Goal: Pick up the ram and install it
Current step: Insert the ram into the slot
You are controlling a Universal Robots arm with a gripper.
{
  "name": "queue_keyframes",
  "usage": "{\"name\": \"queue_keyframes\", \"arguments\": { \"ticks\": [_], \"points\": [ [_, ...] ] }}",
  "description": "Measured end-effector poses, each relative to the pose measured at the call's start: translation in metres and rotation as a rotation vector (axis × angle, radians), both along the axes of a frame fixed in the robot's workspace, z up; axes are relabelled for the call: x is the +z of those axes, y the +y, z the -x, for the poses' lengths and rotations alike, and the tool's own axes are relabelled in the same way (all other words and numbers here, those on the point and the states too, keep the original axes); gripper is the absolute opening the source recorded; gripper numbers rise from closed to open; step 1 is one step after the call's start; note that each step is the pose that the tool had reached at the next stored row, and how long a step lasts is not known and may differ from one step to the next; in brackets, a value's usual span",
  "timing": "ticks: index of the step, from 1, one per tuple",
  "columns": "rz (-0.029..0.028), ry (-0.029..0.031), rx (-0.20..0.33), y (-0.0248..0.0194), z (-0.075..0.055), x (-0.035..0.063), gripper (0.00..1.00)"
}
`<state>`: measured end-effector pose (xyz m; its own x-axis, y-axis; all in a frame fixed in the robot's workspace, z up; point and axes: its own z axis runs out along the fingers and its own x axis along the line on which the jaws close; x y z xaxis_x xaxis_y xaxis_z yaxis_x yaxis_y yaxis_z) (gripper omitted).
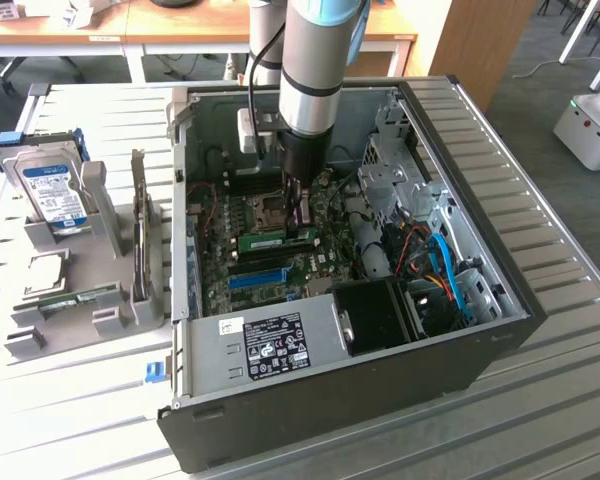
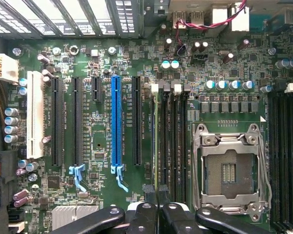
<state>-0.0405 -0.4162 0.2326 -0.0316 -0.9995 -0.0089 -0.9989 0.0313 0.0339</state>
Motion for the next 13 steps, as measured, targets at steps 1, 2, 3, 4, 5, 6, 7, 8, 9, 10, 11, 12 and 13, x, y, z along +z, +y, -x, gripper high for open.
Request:
{"name": "queue_keyframes", "arguments": {
  "ticks": [1,2,3,4,5,6,7,8,9,10,11,12,13],
  "points": [
    [0.0,0.0,0.0,0.0001,0.0001,-0.0001,0.12],
    [0.0001,0.0001,0.0,0.0002,0.0001,-0.0001,0.12],
    [0.0002,0.0002,0.0,0.0002,0.0001,0.0,0.12],
    [0.0003,0.0002,0.0,0.0002,0.0002,0.0,0.12],
    [0.0003,0.0002,0.0,0.0003,0.0002,0.0,0.12],
    [0.0001,0.0001,0.0,0.0004,0.0001,-0.0001,0.12],
    [-0.0001,0.0001,0.0,0.0008,0.0001,-0.0002,0.12],
    [0.0,0.0001,0.0,0.0011,0.0001,-0.0002,0.12],
    [0.0001,0.0001,0.0,0.0012,0.0001,-0.0002,0.12],
    [0.0002,0.0001,0.0,0.0011,0.0001,-0.0002,0.12],
    [0.0001,0.0001,0.0,0.0011,0.0001,-0.0002,0.12],
    [0.0002,0.0001,0.0,0.0011,0.0002,-0.0002,0.12],
    [0.0004,0.0002,0.0,0.0011,0.0001,-0.0003,0.12]
  ]
}}
